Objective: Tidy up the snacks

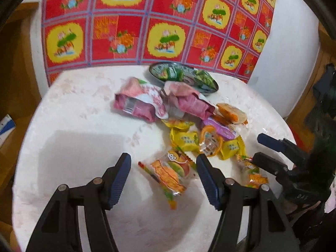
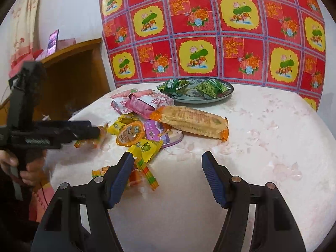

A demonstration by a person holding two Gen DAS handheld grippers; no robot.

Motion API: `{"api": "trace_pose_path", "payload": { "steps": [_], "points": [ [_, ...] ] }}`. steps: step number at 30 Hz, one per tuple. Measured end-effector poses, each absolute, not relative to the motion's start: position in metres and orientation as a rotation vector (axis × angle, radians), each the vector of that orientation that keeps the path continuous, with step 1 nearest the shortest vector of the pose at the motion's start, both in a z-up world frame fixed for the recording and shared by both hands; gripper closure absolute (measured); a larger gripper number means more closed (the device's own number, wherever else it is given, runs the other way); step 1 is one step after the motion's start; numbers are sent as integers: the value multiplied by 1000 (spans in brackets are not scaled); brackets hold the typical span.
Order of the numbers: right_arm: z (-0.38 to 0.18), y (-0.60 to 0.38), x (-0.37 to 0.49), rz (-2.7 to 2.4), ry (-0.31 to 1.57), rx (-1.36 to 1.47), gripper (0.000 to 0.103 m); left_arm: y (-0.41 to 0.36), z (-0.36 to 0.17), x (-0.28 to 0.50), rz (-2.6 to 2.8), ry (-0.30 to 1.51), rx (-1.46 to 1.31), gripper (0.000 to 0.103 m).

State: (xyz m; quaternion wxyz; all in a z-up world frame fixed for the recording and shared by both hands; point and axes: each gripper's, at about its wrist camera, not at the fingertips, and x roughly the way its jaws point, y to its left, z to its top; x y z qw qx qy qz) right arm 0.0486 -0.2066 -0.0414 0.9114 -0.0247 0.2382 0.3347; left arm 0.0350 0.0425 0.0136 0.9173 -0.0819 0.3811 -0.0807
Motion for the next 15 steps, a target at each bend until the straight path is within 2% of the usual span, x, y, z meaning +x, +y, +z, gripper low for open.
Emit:
{"api": "trace_pose_path", "payload": {
  "steps": [2,5,6,11,15],
  "points": [
    [-42,-208,50,703,497,-40,34,42,12,35,-170,783,-182,36],
    [-44,-209,50,725,499,-32,34,37,11,32,-208,786,-190,60],
    [-44,-210,50,733,499,-30,34,33,11,30,-200,787,-177,63],
    [-42,-210,43,845,476,-19,33,22,14,15,-162,737,-162,69],
    [-42,-203,36,888,468,-49,30,23,12,10,-177,717,-199,70]
  ]
}}
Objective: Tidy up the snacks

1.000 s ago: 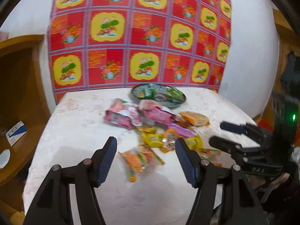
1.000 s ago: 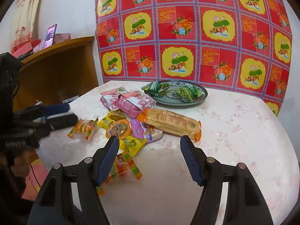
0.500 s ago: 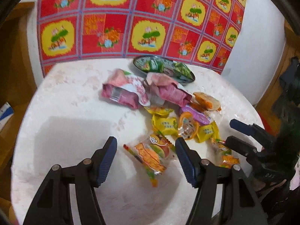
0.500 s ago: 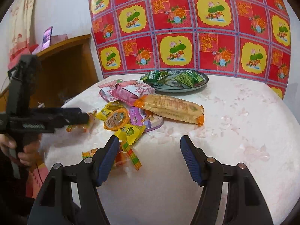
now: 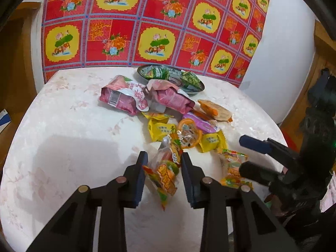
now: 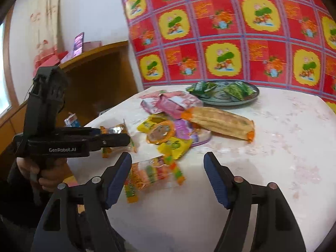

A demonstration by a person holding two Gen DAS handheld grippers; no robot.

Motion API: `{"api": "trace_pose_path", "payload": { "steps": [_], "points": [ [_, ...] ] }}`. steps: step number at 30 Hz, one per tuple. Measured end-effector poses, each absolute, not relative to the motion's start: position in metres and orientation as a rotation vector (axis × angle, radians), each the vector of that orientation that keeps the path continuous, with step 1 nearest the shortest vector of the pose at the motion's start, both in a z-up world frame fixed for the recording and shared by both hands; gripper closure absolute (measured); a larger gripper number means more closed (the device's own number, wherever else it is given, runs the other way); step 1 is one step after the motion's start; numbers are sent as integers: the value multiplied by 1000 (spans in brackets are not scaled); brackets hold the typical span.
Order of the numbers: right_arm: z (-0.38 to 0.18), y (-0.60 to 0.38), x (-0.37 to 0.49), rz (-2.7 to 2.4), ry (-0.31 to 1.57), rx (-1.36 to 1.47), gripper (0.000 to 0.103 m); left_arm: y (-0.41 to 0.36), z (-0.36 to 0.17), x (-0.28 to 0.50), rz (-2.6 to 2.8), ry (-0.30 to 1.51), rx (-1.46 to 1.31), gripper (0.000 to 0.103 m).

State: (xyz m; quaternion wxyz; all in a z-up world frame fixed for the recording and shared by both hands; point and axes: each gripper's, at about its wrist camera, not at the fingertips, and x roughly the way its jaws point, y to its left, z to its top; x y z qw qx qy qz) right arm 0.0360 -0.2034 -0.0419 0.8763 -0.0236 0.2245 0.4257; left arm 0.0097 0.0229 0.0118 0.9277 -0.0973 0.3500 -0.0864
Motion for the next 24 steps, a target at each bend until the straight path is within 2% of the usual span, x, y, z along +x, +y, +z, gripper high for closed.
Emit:
{"api": "trace_pose_path", "payload": {
  "steps": [7,9,10,11,20,24],
  "points": [
    [-51,-178,26,885,473,-197,30,30,7,10,-195,705,-257,69],
    [-54,-174,26,889,482,-219,39,32,5,11,-201,703,-270,68],
    [-55,-171,24,883,473,-233,55,33,4,10,-205,700,-274,68],
    [-56,-168,23,863,462,-260,62,33,4,10,-209,697,-278,68],
    [-49,-178,26,838,436,-193,65,34,5,9,-233,698,-267,69],
    [-34,-194,29,789,408,-187,65,37,10,6,-292,701,-314,76]
  ]
}}
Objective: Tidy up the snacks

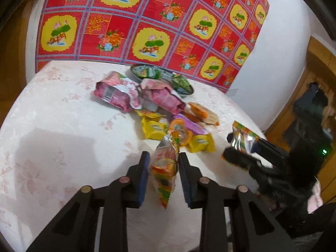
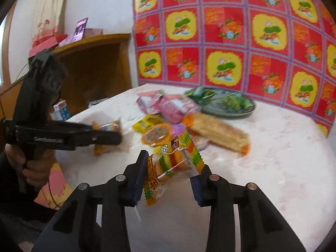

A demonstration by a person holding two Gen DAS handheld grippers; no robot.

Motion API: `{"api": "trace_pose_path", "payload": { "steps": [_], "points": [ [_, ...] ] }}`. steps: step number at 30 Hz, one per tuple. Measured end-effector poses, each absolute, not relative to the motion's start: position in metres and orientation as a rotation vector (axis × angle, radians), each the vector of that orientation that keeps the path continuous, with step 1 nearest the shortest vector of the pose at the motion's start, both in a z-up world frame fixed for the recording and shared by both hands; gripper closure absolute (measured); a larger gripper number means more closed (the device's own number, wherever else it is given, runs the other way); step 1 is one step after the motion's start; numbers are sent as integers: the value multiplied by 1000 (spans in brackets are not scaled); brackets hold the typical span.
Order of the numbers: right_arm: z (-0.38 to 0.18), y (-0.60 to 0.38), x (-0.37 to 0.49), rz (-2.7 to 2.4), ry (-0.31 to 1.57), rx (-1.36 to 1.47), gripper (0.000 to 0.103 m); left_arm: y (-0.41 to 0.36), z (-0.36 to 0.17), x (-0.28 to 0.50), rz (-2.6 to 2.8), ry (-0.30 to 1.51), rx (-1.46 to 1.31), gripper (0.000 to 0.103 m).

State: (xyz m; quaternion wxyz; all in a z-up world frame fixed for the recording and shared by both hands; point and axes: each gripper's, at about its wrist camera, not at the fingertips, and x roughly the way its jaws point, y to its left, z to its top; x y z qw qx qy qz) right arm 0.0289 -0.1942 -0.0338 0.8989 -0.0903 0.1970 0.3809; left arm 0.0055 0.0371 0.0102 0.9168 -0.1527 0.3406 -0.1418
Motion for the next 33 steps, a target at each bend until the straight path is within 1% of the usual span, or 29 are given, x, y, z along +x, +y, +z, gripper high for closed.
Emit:
{"api": "trace_pose_path", "payload": {
  "steps": [3,10,16,21,24,28,33],
  "points": [
    [-23,-205,33,755,397,-185,65,33,14,1,-286,682,-289,79],
    [-3,-217,39,745,398,-136,65,28,27,-8,-297,634,-278,80],
    [18,-212,51,727,399,-193,65,20,61,-1,-269,587,-152,80],
    [42,-206,63,730,354,-242,65,15,94,30,-249,583,-27,80],
    [51,-200,79,739,371,-258,65,13,107,60,-236,617,17,80],
    [50,-194,105,775,461,-256,65,5,111,96,-198,645,62,80],
    [50,-189,131,782,496,-287,65,-9,106,127,-255,681,76,80]
  ]
}}
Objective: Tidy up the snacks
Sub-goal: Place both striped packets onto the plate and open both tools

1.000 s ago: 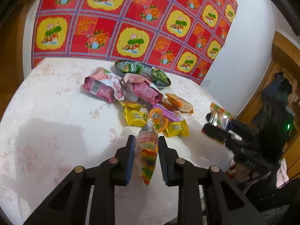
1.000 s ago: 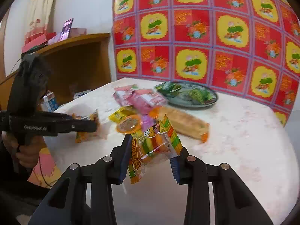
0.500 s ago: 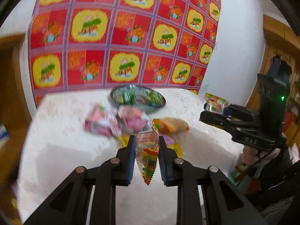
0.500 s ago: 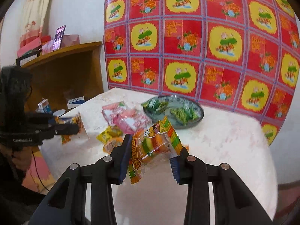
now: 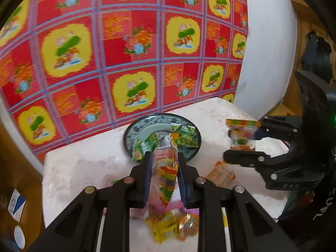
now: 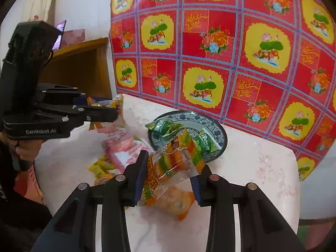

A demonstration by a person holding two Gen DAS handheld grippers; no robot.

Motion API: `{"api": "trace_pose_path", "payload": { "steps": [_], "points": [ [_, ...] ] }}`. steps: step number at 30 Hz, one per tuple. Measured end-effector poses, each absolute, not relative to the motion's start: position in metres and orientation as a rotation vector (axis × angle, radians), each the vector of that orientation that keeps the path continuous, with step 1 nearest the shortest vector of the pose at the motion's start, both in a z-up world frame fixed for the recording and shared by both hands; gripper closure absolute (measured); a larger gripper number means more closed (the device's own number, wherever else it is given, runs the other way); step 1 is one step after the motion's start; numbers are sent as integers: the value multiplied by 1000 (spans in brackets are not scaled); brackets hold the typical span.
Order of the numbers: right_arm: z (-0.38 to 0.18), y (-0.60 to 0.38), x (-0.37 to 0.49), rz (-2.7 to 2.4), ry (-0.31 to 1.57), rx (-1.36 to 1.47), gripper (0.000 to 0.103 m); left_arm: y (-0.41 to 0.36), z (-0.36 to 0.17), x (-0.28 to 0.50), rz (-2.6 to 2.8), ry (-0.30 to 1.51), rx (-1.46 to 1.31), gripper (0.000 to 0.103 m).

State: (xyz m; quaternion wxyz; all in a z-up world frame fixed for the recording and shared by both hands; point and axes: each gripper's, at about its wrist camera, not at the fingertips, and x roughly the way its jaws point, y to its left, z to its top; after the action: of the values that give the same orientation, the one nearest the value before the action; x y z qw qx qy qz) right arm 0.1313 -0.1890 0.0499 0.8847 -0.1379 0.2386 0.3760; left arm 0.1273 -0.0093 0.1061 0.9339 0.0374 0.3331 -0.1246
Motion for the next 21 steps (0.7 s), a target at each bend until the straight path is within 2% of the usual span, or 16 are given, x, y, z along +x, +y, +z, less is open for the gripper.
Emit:
{"api": "trace_pose_path", "payload": {
  "steps": [11,17,19,21],
  "points": [
    [21,-157,200,860,559,-340,65,-12,59,218,-343,917,-69,80],
    [14,-144,208,850,525,-403,64,-14,54,225,-292,898,-55,79],
    [13,-139,208,841,509,-436,64,-13,57,224,-264,863,-45,70],
    [11,-133,209,837,498,-481,62,-11,59,224,-270,844,-55,46]
  ]
}}
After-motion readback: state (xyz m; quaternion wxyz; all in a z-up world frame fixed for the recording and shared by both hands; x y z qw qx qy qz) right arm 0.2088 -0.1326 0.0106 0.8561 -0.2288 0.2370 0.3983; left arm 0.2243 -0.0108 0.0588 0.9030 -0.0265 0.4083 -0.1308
